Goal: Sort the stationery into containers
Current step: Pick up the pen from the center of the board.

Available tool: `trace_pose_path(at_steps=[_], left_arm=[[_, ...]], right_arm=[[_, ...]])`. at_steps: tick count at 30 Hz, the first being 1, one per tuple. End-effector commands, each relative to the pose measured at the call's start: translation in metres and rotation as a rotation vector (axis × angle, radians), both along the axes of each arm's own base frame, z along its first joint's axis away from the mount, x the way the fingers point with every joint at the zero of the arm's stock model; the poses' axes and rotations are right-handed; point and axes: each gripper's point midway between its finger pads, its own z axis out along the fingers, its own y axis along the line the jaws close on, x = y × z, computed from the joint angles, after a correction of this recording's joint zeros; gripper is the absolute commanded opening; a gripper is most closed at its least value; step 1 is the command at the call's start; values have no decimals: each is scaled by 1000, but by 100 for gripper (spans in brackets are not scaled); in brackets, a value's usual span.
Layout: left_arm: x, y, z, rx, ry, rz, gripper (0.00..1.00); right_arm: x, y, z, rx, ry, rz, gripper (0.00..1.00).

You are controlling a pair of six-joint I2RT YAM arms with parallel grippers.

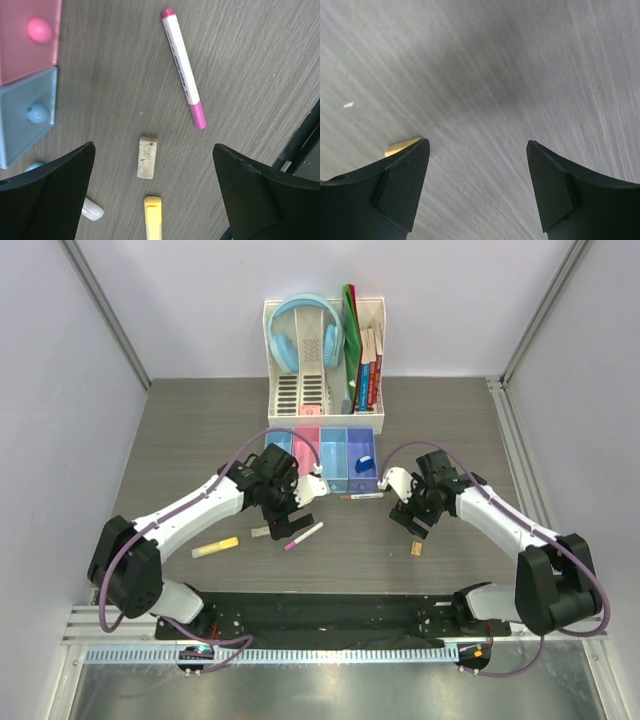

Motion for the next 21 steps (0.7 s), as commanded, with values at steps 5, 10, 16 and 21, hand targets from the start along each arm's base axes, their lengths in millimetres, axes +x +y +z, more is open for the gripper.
trace_pose_path(at_steps=[5, 10, 16, 21], left_arm=[[-3, 23, -14, 54, -57, -47, 100], [19, 46, -16, 54, -97, 11, 100], [60, 87, -13, 20, -122, 188, 100], [79, 112, -20, 14, -138, 244, 100]], right_arm=[[44, 34, 19, 65, -99, -14, 84], [41, 44, 16, 79, -93, -4, 84], [40, 51, 21, 98, -107, 6, 84], [37, 54, 28, 103, -115, 11, 84]])
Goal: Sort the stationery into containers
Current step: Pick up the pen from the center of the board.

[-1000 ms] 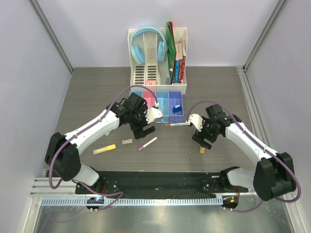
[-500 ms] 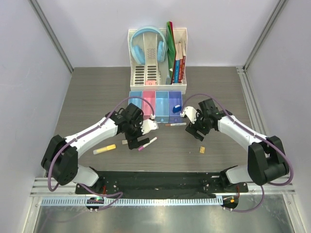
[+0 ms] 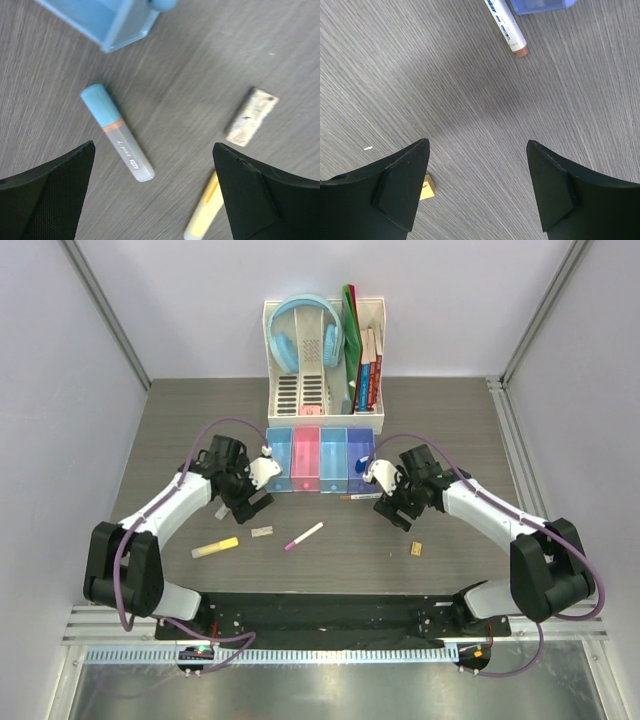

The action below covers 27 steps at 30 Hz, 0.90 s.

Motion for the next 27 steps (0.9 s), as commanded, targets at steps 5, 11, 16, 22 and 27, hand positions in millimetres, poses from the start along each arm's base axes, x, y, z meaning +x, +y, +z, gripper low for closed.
trace_pose_path(at_steps=[5, 11, 16, 22, 27], left_arm=[[40, 21, -14, -26, -22, 45, 100], [46, 37, -31, -15, 0, 91, 100], [48, 47, -41, -17, 31, 121, 83], [42, 47, -50, -29, 76, 120, 49], [33, 44, -59, -42, 141, 107, 14]], right_arm=[[6, 15, 36, 66, -84, 8, 83], [-1, 20, 55, 98, -111, 24, 83], [-11, 36, 68, 120, -115, 71, 84], [-21, 57, 81, 140, -136, 110, 84], [-21, 59, 86, 140, -150, 105, 84]])
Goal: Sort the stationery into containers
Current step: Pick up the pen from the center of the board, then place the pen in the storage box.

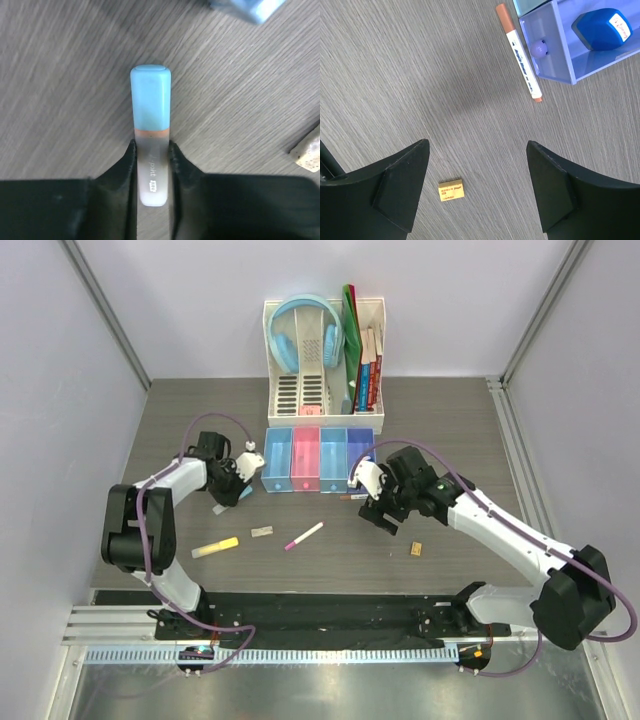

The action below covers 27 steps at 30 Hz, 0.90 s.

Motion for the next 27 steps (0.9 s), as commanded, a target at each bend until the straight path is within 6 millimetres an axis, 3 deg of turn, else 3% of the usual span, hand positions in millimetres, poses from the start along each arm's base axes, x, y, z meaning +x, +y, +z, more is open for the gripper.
trace_pose_path(at_steps=[1, 2, 7, 11, 12, 14, 15, 20, 23, 24, 26, 27], left_arm=[[-1, -4, -7, -24, 39, -28, 9], [-3, -4, -9, -25, 50, -33, 0], [-10, -9, 1, -55, 69, -43, 0], [-8, -15, 39, -114, 37, -48, 0], [-1, -18, 63, -132, -14, -55, 0], [-8, -25, 85, -187, -12, -56, 0], [-3, -31, 106, -214, -57, -65, 0], [-15, -66, 165, -431, -66, -91, 0], [-7, -90, 194, -579, -63, -36, 0], [7, -103, 207, -620, -123, -53, 0], [21, -118, 212, -667, -125, 31, 0], [33, -138, 221, -686, -188, 2, 0]], right_arm=[[6, 3, 25, 31, -58, -30, 83], [6, 2, 26, 31, -64, -34, 83], [9, -4, 32, 35, -100, -72, 84], [12, -11, 36, 29, -135, -110, 84], [11, -12, 35, 24, -139, -114, 84], [13, -16, 36, 18, -155, -132, 85], [14, -16, 38, 19, -161, -135, 85], [18, -21, 46, 27, -203, -171, 86], [21, -27, 45, 18, -231, -197, 87], [21, -30, 40, 5, -233, -200, 87], [26, -35, 41, -6, -263, -220, 88], [28, -40, 37, -21, -271, -232, 88]])
